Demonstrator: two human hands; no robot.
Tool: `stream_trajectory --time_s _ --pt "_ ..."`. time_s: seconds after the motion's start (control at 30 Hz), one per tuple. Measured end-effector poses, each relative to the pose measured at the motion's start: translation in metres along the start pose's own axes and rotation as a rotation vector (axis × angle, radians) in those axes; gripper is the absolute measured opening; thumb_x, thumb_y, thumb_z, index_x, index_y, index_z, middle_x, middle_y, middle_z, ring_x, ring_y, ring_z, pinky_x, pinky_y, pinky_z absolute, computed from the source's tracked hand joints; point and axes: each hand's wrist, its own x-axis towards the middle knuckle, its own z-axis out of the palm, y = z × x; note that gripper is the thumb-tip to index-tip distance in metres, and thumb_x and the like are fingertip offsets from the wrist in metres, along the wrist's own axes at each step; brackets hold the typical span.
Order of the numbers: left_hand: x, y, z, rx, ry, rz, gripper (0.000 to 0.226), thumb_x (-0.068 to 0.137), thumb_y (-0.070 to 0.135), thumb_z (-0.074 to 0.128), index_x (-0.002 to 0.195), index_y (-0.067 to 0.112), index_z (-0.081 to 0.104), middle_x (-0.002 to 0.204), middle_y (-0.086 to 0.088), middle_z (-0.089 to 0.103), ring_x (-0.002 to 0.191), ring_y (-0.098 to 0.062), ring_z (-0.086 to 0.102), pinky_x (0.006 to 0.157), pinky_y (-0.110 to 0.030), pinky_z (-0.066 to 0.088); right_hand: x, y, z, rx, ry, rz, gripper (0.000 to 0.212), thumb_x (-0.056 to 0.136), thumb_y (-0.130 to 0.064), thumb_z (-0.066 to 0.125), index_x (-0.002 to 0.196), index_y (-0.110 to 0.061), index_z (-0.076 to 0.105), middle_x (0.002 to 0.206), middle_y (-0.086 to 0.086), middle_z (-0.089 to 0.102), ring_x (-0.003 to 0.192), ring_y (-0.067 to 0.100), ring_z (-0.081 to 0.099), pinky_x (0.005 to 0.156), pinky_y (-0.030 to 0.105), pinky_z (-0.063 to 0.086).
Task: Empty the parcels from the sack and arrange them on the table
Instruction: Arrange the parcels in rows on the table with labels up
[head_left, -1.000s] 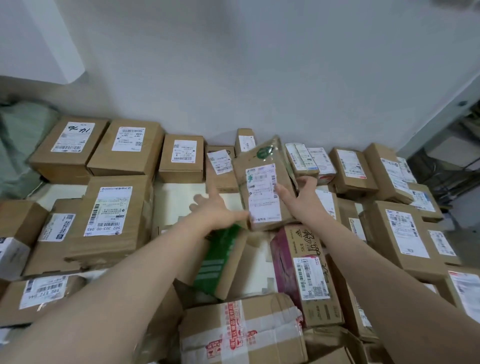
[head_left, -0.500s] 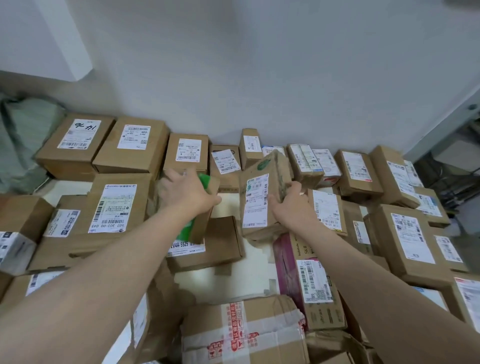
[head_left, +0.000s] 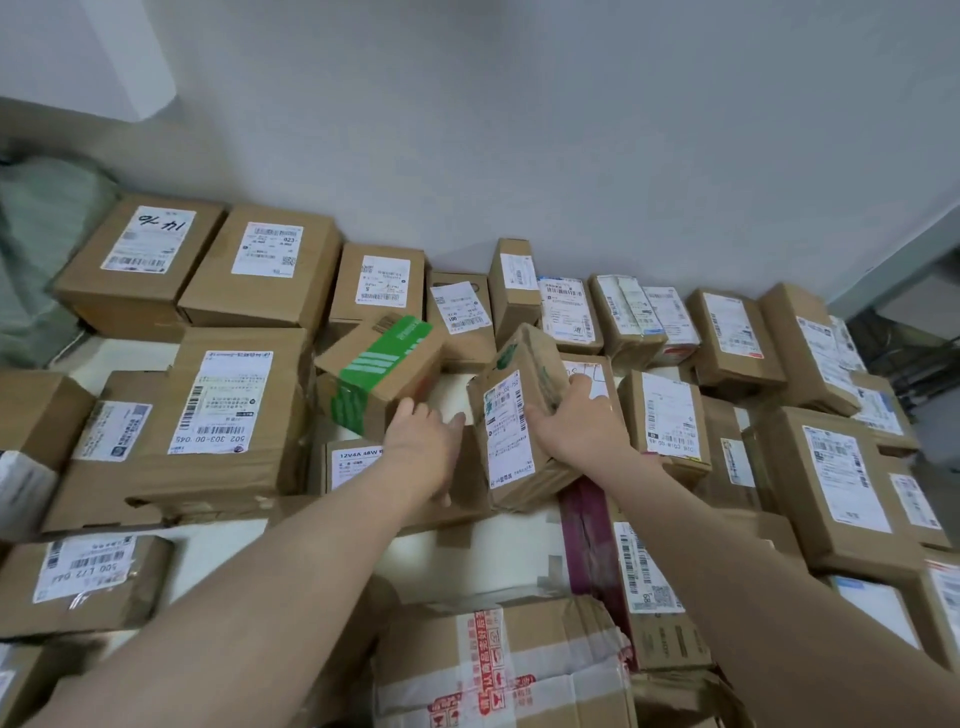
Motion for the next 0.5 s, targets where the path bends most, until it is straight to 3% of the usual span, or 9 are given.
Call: stream_trajectory --time_s 0.07,0.13,0.2,0.3,0.5 --pt "0.004 0.004 0.016 -0.017 -0.112 -0.039 0.1 0.084 0.045 0.068 0.154 0.013 0.003 0.149 -0.017 0.035 0.134 -0.031 0.036 0.109 -0.039 0.021 0.001 0.003 0.001 -0.034 0.001 0.016 0.071 0.088 -0.061 0.046 0.141 -0.019 0.024 0.134 0.015 0.045 0.121 0.037 0.048 0.103 0.049 0.037" --pt "0.004 0.007 0.029 -0.016 -0.199 -0.076 0.123 0.077 0.047 0.075 0.153 0.012 -0.014 0.154 -0.027 0.016 0.141 -0.04 0.022 0.113 -0.045 0.018 0.002 0.007 0.002 -0.036 -0.003 0.028 0.071 0.088 -0.062 0.045 0.141 -0.02 0.023 0.136 0.015 0.044 0.122 0.037 0.047 0.105 0.052 0.034" --pt "0.004 0.008 0.036 0.01 -0.208 -0.083 0.139 0.068 0.05 0.082 0.15 0.015 -0.024 0.151 -0.03 0.015 0.139 -0.042 0.021 0.112 -0.047 0.02 0.003 0.01 0.005 -0.044 -0.007 0.028 0.071 0.088 -0.063 0.045 0.14 -0.019 0.024 0.136 0.015 0.044 0.123 0.037 0.046 0.106 0.054 0.033" --pt "0.004 0.006 0.032 -0.035 -0.159 -0.118 0.147 0.058 0.058 0.083 0.151 0.021 -0.024 0.137 -0.023 0.029 0.124 -0.034 0.034 0.104 -0.04 0.027 0.004 0.013 0.007 -0.049 0.025 0.026 0.068 0.088 -0.062 0.044 0.138 -0.019 0.027 0.134 0.015 0.046 0.122 0.036 0.046 0.106 0.053 0.032" --pt "0.004 0.007 0.002 -0.414 -0.171 -0.372 0.143 0.053 0.059 0.084 0.152 0.03 -0.016 0.135 -0.02 0.025 0.123 -0.034 0.03 0.107 -0.045 0.024 0.007 0.007 -0.014 0.106 0.171 0.08 0.067 0.089 -0.058 0.045 0.139 -0.018 0.028 0.136 0.018 0.046 0.123 0.039 0.046 0.103 0.051 0.033"
